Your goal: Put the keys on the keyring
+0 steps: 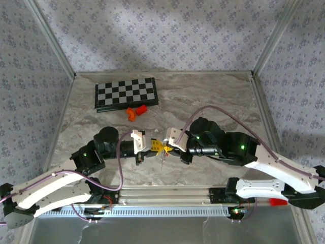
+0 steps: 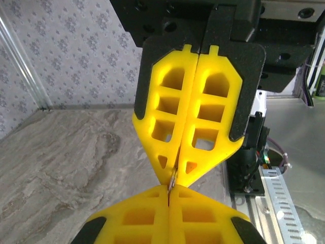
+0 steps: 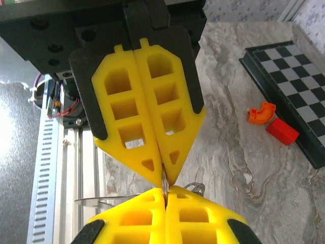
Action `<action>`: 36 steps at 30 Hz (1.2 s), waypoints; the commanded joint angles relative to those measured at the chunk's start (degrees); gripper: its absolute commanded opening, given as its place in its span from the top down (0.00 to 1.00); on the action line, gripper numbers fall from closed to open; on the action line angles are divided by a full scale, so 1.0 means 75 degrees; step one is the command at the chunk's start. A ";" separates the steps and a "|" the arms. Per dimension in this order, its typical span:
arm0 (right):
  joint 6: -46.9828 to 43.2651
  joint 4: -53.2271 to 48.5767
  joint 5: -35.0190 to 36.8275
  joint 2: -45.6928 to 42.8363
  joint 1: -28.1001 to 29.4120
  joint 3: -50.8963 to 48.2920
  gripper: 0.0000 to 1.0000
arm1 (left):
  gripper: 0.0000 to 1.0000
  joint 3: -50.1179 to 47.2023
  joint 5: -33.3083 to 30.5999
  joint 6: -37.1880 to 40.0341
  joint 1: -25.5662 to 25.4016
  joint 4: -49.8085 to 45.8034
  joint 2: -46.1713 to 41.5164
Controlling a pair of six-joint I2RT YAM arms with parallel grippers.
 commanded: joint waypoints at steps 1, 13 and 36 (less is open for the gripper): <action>-0.0237 -0.0394 -0.0146 0.0129 0.0137 0.0304 1.00 | 1.00 0.0215 -0.0033 0.0155 -0.0052 0.0043 -0.0015; 0.0450 0.0948 -0.0322 -0.0747 0.0131 -0.0471 0.77 | 1.00 -0.0559 0.0729 -0.0904 -0.0049 0.2526 -0.0488; 0.0525 0.2290 -0.0848 -0.1398 0.0028 -0.1290 0.79 | 1.00 -0.0738 0.1167 -0.1245 -0.0052 0.3046 -0.0575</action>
